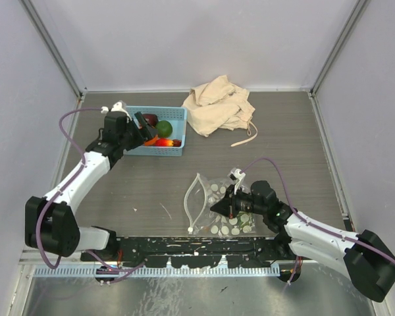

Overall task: Open the zip-top bag and remove the fake food
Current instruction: Place the fake fruit in the bin.

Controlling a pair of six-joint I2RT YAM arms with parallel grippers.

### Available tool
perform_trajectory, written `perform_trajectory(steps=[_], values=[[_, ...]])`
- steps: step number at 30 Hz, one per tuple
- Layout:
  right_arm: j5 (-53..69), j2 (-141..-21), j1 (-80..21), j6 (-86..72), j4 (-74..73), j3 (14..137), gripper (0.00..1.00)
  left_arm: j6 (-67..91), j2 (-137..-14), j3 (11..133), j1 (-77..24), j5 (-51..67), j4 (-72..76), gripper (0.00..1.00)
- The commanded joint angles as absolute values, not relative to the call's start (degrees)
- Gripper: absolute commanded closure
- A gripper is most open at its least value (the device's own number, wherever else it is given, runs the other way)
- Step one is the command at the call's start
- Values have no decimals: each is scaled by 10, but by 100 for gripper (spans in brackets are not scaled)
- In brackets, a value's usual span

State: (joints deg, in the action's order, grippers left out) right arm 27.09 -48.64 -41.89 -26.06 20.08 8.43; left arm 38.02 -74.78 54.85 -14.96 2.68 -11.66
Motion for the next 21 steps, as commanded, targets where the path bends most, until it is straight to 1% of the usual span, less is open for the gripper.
perform_trajectory(steps=[1, 8, 11, 14, 17, 21], values=[[270, -489, -420, -257, 238, 86, 99, 371, -778, 616, -121, -43, -159, 73], [270, -493, -420, -257, 239, 86, 99, 381, -863, 689, -98, -81, -201, 72], [270, -491, -420, -256, 239, 85, 99, 382, -903, 728, -84, -84, -223, 70], [269, -490, -420, -257, 239, 85, 99, 384, -937, 763, -73, -84, -238, 66], [269, -493, -420, -256, 240, 85, 99, 392, -962, 790, -62, -74, -246, 47], [270, -496, -420, -257, 243, 85, 99, 407, -988, 824, -47, -75, -261, 12]])
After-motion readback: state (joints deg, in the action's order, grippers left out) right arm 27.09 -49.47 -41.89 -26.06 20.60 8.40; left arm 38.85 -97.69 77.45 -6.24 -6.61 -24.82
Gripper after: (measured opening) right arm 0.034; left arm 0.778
